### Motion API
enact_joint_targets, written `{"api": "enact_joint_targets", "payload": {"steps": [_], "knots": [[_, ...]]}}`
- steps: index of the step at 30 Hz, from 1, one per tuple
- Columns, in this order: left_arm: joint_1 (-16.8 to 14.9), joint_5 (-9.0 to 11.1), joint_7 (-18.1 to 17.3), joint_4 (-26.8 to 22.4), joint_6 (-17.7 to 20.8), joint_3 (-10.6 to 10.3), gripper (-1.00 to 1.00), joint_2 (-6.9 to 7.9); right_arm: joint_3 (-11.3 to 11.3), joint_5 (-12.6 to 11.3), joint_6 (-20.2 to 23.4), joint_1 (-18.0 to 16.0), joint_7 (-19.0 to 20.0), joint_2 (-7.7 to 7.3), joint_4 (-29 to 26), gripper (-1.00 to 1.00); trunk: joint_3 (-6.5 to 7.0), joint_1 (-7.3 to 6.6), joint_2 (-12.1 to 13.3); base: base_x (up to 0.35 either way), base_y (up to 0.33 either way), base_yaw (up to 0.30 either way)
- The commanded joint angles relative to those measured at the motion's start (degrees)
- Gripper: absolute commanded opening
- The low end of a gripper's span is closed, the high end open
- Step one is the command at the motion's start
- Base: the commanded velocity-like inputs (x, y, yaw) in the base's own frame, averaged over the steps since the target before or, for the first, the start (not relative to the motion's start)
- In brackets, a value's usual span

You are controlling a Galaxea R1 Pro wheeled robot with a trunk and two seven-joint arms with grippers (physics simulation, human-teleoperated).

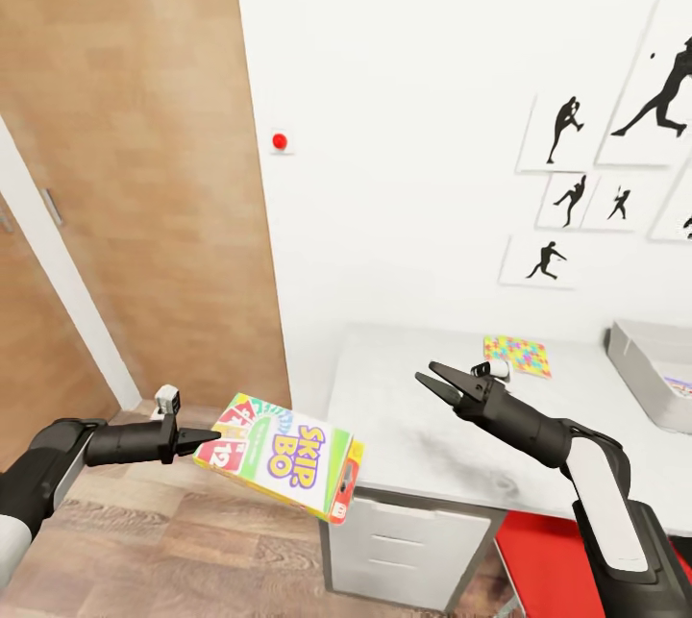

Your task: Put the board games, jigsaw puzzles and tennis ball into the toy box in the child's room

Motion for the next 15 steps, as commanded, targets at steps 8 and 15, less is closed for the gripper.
{"api": "enact_joint_targets", "payload": {"steps": [8, 15], "knots": [[-0.03, -0.01, -0.20, -0.01, 0.53, 0.10, -1.00, 0.02, 0.02, 0.26, 0.21, -0.05, 0.24, 0.05, -0.01, 1.00, 1.44, -1.78, 3.16, -0.111, 0.000, -0.156], [-0.03, 0.04, -0.20, -0.01, 0.43, 0.07, -1.00, 0.02, 0.02, 0.26, 0.21, -0.05, 0.24, 0.08, -0.01, 1.00, 2.84, -3.32, 5.97, -0.006, 0.000, -0.250]]}}
